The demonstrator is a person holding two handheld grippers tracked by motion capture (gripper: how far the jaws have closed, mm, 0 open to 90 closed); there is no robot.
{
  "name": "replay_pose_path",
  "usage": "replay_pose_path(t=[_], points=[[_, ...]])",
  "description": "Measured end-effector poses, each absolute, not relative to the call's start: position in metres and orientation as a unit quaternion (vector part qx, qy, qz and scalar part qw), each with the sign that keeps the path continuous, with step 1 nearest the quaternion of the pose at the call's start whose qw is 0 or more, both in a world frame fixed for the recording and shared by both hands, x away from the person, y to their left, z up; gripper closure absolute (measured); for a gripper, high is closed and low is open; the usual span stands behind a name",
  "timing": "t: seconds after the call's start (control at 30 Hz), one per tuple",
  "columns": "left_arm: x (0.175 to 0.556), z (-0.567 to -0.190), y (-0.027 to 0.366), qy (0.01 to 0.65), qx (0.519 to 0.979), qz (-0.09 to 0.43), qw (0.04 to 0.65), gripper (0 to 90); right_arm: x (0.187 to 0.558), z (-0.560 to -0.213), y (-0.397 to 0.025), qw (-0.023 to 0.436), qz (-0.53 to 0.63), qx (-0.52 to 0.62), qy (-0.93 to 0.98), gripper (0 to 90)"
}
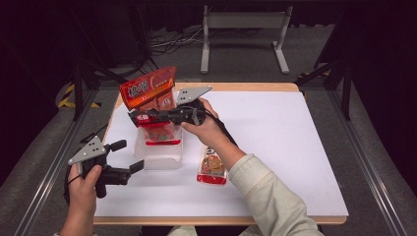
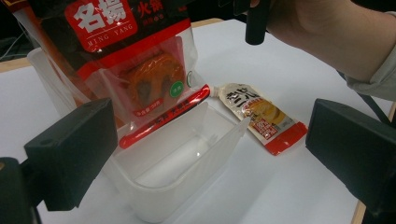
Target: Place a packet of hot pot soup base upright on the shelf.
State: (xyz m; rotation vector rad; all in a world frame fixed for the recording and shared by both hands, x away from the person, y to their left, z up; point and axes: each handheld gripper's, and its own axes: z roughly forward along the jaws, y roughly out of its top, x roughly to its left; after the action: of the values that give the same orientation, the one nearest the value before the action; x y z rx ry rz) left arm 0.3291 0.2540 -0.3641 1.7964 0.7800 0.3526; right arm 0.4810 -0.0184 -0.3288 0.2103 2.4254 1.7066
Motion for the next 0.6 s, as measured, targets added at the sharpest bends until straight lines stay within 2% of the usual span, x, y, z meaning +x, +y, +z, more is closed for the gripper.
replay_pose_path(t=[0.6], points=[[0.33, -0.366, 0.252, 0.329, 0.759, 0.143, 0.544, 3.1, 0.48, -0.344, -0.013, 0.069, 0.562, 0.072, 0.821, 89.8]])
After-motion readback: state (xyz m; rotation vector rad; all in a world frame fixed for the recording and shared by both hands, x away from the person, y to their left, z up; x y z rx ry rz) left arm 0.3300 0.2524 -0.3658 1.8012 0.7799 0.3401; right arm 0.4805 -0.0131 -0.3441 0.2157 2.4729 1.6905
